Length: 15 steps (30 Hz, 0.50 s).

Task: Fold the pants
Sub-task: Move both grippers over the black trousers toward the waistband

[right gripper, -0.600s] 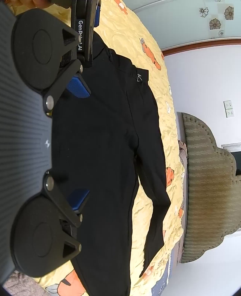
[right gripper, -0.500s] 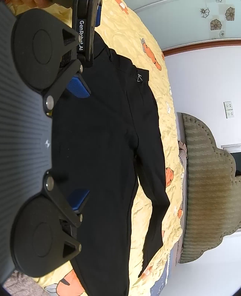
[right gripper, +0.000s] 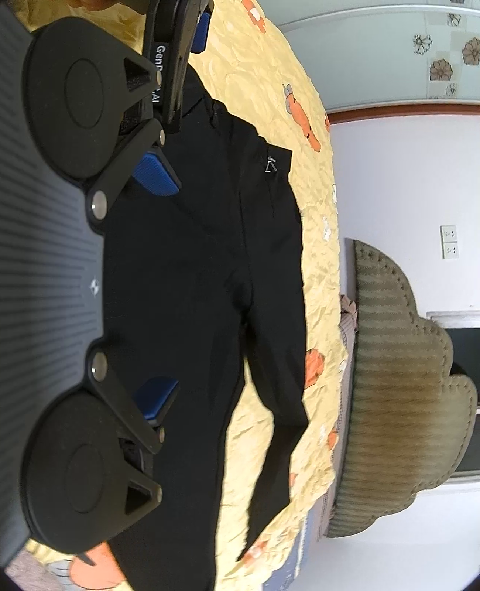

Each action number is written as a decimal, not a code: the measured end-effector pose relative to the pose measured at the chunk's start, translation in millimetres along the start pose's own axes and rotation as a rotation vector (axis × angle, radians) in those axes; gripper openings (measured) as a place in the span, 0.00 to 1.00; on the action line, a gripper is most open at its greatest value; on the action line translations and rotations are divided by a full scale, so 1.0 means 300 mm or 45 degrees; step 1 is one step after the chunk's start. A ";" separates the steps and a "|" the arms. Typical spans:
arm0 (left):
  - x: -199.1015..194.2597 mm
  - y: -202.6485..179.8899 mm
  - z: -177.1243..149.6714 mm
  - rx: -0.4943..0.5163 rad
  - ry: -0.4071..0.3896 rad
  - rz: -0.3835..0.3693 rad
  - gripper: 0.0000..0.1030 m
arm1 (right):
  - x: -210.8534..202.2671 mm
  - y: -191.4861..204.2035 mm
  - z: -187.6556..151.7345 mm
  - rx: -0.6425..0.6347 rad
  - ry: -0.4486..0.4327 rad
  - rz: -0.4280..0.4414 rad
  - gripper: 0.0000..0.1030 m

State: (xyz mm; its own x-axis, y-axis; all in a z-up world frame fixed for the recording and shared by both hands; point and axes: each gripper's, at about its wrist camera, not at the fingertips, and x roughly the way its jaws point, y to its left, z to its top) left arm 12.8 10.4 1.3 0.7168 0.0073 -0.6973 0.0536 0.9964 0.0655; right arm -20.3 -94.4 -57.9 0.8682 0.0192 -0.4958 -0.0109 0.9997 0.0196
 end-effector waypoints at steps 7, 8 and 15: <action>0.002 0.016 0.036 0.017 -0.064 0.002 1.00 | 0.033 0.013 0.069 -0.064 -0.049 0.052 1.00; 0.003 0.019 0.042 0.020 -0.073 0.000 1.00 | 0.039 0.017 0.081 -0.078 -0.057 0.054 1.00; 0.020 0.065 0.087 -0.002 -0.100 0.015 1.00 | 0.111 0.018 0.187 -0.196 -0.128 0.169 1.00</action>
State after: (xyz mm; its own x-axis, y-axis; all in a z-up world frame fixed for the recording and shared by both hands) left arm 36.3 27.7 16.9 0.7698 0.0120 -0.6381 0.0440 0.9964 0.0719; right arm 36.3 -89.1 -25.6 0.8992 0.1573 -0.4082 -0.1973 0.9787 -0.0575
